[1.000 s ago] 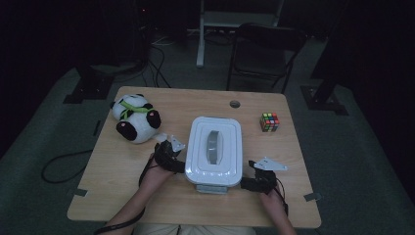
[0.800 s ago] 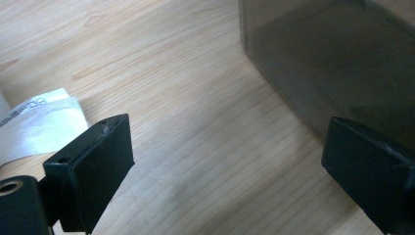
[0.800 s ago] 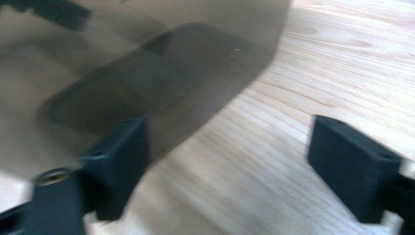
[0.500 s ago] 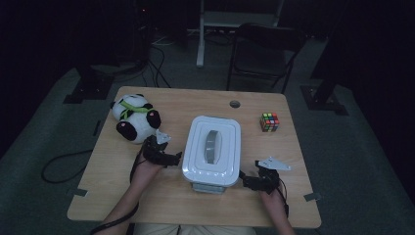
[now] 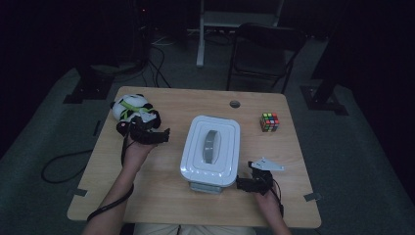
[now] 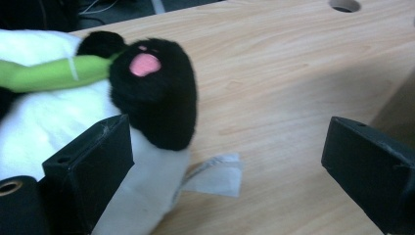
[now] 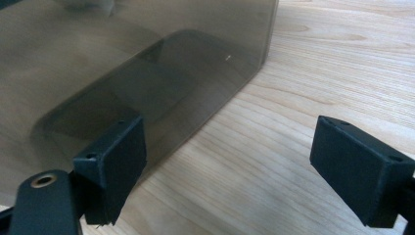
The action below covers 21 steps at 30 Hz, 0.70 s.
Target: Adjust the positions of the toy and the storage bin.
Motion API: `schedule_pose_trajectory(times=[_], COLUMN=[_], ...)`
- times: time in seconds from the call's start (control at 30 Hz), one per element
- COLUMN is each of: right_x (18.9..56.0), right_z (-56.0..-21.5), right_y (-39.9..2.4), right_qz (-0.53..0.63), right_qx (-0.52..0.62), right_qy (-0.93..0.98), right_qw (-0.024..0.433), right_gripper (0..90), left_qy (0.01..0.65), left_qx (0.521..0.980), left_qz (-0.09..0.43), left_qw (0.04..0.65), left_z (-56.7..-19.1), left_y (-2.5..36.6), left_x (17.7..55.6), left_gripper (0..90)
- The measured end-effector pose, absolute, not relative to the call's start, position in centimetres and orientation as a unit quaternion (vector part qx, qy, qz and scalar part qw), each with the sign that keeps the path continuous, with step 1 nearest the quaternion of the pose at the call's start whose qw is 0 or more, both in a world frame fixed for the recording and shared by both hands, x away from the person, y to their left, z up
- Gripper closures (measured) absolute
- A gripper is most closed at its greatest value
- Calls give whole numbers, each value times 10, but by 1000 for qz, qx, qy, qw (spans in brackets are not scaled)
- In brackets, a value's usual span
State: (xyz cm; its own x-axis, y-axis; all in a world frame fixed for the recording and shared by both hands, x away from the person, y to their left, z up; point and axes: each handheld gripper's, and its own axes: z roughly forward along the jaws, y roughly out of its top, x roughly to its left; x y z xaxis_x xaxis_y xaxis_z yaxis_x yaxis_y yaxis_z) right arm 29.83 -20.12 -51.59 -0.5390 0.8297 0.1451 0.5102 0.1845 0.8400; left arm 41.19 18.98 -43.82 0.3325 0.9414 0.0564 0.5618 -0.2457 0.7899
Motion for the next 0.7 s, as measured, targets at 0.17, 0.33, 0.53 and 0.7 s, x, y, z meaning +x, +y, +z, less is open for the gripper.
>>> schedule_pose_trajectory(times=[0.17, 0.33, 0.53, 0.7], right_x=[298, 298, 299, 300], right_z=[-515, -516, -519, -521], right_y=[-197, -194, -196, -197], right_qz=[458, 461, 454, 451], right_qx=[439, 430, 435, 438], right_qy=[754, 759, 760, 761], right_qw=[169, 162, 162, 159], right_gripper=[135, 132, 133, 133], left_qy=[524, 528, 529, 537], left_qx=[731, 729, 727, 712], left_qz=[278, 268, 277, 310], left_qw=[338, 345, 340, 331], left_z=[-440, -448, -450, -450], left_y=[195, 196, 195, 195], left_x=[421, 434, 447, 452], left_gripper=[56, 57, 78, 217])
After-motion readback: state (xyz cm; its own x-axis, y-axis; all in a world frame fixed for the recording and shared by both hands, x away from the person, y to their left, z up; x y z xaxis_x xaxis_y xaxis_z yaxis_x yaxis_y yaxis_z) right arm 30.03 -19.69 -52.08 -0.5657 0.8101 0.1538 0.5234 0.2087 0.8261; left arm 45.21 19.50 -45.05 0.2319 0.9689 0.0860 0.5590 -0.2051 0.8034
